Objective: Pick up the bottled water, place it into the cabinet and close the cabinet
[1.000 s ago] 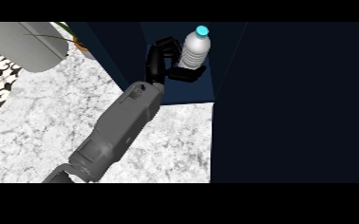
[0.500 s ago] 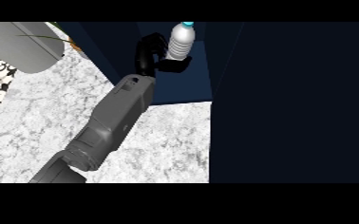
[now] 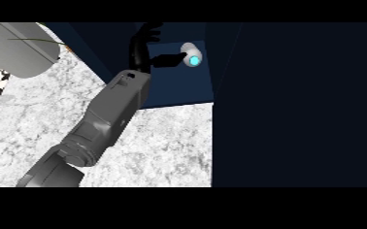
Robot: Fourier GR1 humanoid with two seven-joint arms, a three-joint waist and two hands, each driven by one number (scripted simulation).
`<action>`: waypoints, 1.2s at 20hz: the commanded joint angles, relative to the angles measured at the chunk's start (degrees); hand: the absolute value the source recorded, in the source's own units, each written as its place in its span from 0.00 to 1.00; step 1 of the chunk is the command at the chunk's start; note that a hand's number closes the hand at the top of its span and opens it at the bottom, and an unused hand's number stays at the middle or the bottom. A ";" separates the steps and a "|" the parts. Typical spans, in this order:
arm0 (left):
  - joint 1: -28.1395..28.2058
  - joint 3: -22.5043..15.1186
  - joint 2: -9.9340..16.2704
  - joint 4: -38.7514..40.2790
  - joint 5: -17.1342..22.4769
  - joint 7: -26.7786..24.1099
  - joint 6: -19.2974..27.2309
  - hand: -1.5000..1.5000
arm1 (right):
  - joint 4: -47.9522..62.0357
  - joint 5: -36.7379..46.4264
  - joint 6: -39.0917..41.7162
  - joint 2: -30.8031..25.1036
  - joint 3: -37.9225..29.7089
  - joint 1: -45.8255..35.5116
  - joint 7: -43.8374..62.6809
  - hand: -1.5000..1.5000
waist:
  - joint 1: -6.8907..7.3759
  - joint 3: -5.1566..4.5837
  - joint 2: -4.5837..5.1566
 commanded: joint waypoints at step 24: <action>-2.36 6.28 -2.82 -5.40 2.57 -9.69 -17.48 0.00 | -5.27 -1.90 0.75 1.65 4.19 2.22 4.77 0.00 | 3.96 0.02 -1.63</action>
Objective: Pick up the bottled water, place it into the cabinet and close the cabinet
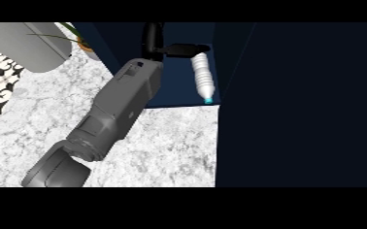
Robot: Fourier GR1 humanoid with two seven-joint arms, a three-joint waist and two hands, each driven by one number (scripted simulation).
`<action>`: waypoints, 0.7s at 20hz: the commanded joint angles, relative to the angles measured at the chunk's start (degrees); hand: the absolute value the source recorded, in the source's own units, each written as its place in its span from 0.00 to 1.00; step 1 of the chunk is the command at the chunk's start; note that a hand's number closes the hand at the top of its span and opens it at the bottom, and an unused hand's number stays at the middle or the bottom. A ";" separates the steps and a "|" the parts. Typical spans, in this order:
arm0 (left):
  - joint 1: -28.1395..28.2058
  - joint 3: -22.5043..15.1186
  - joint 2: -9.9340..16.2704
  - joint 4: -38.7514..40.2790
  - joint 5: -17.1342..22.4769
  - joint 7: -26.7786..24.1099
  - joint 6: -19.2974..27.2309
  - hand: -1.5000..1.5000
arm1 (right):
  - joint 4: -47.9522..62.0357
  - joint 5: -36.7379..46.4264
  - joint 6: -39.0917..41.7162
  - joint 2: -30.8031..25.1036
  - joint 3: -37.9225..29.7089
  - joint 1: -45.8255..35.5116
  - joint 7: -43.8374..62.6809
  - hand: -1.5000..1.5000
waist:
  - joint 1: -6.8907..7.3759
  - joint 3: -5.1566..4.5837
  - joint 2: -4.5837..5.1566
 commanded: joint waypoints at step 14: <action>20.67 -12.75 -1.12 -27.52 6.35 3.59 -6.05 0.00 | -7.81 -0.08 -4.86 1.77 3.00 -1.13 8.44 0.00 | 2.98 0.00 -1.29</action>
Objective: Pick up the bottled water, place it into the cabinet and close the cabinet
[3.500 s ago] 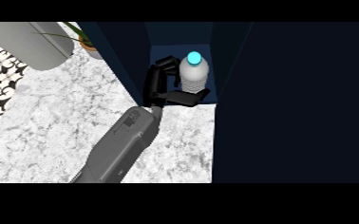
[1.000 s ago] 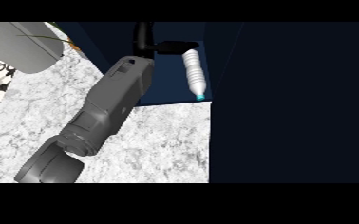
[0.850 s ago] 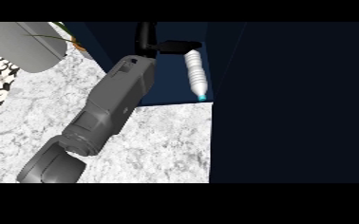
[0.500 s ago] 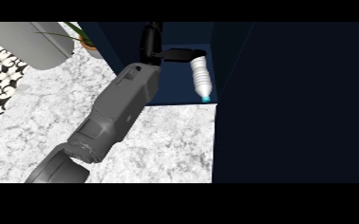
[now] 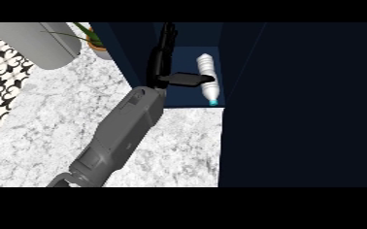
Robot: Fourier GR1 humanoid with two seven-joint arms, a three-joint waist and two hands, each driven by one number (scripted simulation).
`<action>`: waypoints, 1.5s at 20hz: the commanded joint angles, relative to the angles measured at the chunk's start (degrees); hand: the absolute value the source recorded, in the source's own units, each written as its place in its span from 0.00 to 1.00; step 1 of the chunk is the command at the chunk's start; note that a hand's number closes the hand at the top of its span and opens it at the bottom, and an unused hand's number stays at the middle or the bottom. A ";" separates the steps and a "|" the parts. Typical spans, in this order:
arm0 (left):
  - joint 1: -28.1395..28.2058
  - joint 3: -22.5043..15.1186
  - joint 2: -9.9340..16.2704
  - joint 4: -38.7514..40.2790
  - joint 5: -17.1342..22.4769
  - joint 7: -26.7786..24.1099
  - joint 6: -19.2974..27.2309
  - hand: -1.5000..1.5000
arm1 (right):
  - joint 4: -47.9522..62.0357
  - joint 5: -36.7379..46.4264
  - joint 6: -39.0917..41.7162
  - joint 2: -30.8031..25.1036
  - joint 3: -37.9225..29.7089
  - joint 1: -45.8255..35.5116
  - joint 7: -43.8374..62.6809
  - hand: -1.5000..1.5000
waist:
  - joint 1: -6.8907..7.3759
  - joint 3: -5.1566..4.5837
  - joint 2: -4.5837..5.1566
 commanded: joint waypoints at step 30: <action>52.50 -9.58 21.03 -63.42 2.45 6.73 -7.18 0.00 | -13.21 17.37 11.07 -14.79 13.02 3.57 -1.59 1.00 | 0.92 -0.18 -0.38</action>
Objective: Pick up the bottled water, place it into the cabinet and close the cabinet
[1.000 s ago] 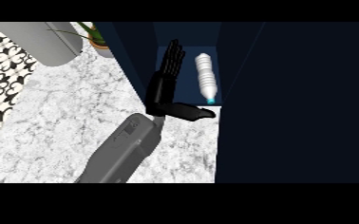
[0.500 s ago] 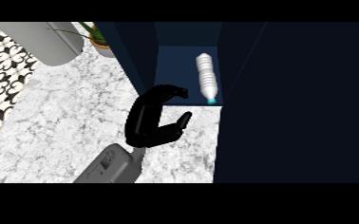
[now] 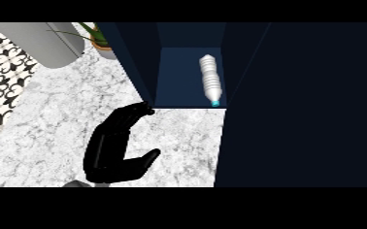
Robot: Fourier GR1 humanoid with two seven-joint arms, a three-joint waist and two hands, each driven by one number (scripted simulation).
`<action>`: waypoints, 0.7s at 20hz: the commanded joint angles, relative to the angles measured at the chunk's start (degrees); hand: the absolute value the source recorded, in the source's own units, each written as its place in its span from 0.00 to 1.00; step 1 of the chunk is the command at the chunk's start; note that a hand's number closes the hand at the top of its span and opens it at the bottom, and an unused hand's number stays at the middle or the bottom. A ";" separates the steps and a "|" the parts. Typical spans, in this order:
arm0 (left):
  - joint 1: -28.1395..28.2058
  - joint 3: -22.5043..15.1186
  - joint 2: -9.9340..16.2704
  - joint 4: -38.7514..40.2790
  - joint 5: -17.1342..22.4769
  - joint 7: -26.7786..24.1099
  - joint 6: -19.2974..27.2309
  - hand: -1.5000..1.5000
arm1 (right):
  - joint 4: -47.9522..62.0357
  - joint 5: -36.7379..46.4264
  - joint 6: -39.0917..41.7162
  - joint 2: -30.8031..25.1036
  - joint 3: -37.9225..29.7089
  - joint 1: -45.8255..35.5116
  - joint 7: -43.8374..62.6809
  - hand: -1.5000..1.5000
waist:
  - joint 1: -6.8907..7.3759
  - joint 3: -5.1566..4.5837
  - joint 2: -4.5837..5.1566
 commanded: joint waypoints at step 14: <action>16.52 11.44 11.73 -13.56 11.46 0.37 -8.82 0.00 | -10.62 13.07 2.16 -7.61 17.79 -9.38 11.16 1.00 | 2.18 -0.51 -0.44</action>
